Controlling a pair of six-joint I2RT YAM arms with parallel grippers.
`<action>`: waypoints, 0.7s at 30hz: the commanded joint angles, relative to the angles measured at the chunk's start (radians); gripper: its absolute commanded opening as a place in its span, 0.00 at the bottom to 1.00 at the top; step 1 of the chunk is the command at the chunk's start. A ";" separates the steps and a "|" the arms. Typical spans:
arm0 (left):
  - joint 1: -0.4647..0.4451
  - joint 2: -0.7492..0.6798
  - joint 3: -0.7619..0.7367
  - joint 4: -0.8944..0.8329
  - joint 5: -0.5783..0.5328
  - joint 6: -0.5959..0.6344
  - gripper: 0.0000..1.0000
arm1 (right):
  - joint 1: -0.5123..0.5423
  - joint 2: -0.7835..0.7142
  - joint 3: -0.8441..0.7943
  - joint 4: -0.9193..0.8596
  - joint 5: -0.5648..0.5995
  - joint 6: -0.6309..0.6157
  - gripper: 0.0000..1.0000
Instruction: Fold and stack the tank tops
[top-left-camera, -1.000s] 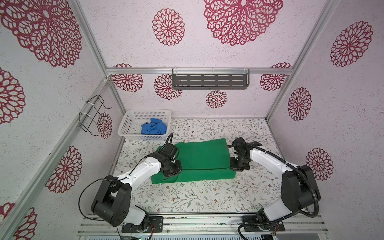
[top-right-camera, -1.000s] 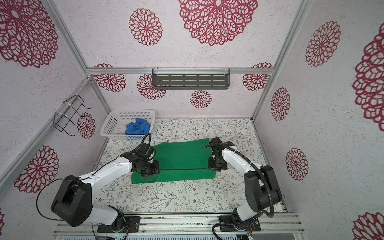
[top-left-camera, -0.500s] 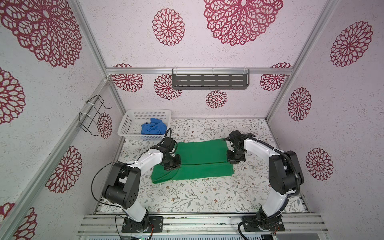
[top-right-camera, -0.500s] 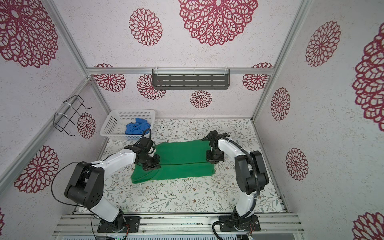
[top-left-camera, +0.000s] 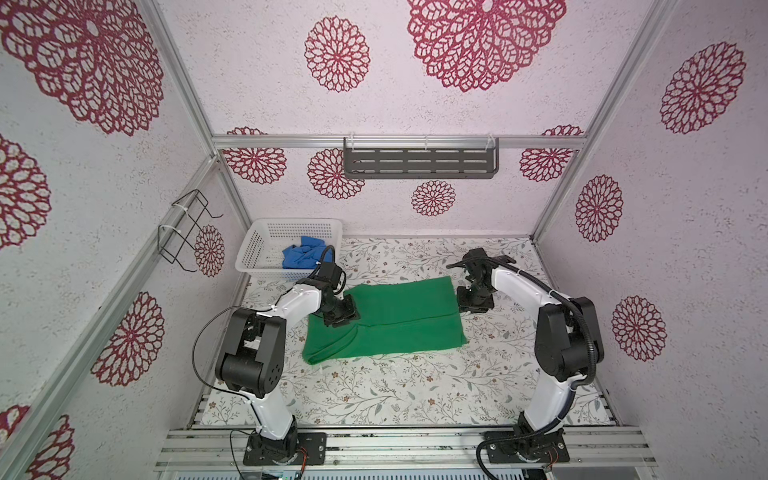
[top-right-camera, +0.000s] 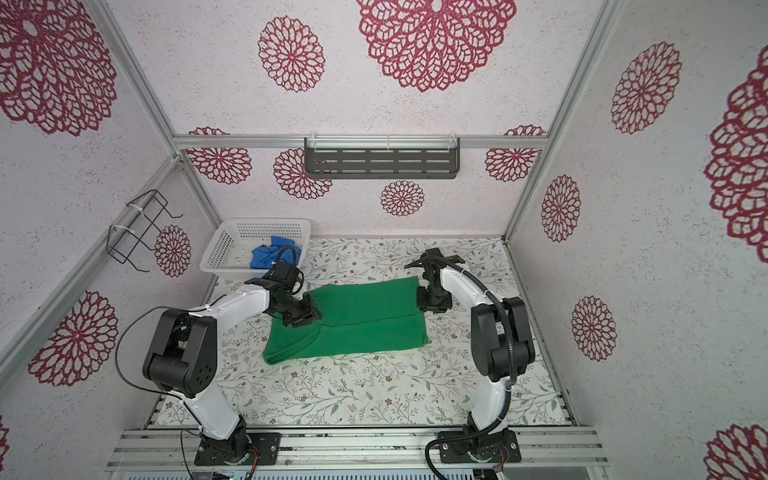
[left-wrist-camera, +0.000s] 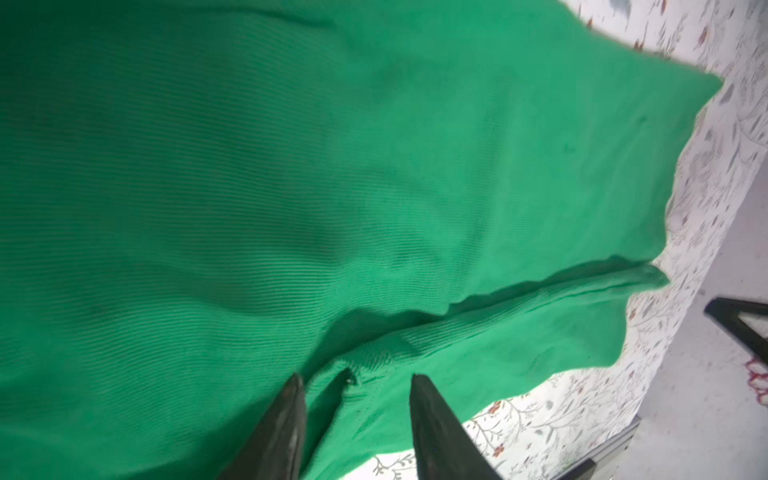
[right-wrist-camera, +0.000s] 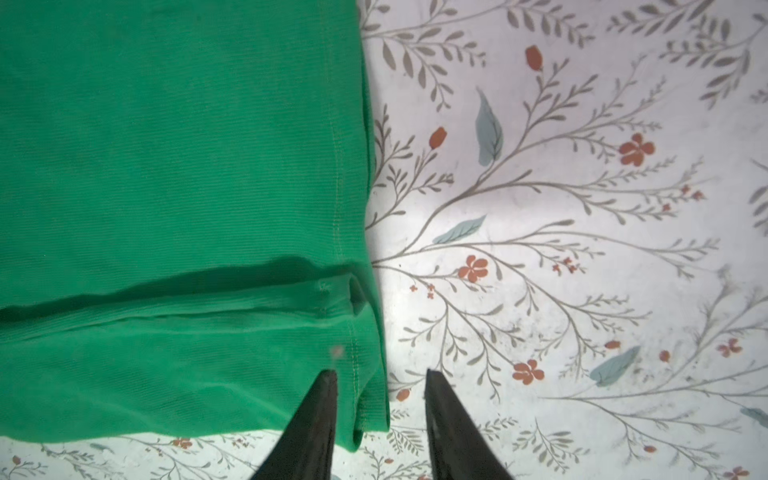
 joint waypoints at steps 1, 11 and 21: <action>-0.010 -0.087 -0.005 0.012 -0.012 -0.017 0.47 | 0.039 -0.125 -0.087 0.031 -0.041 0.062 0.34; -0.171 -0.073 -0.166 0.281 -0.005 -0.211 0.44 | 0.183 -0.084 -0.276 0.271 -0.113 0.207 0.22; -0.108 0.035 -0.363 0.434 -0.025 -0.247 0.35 | 0.125 -0.079 -0.378 0.250 0.036 0.147 0.20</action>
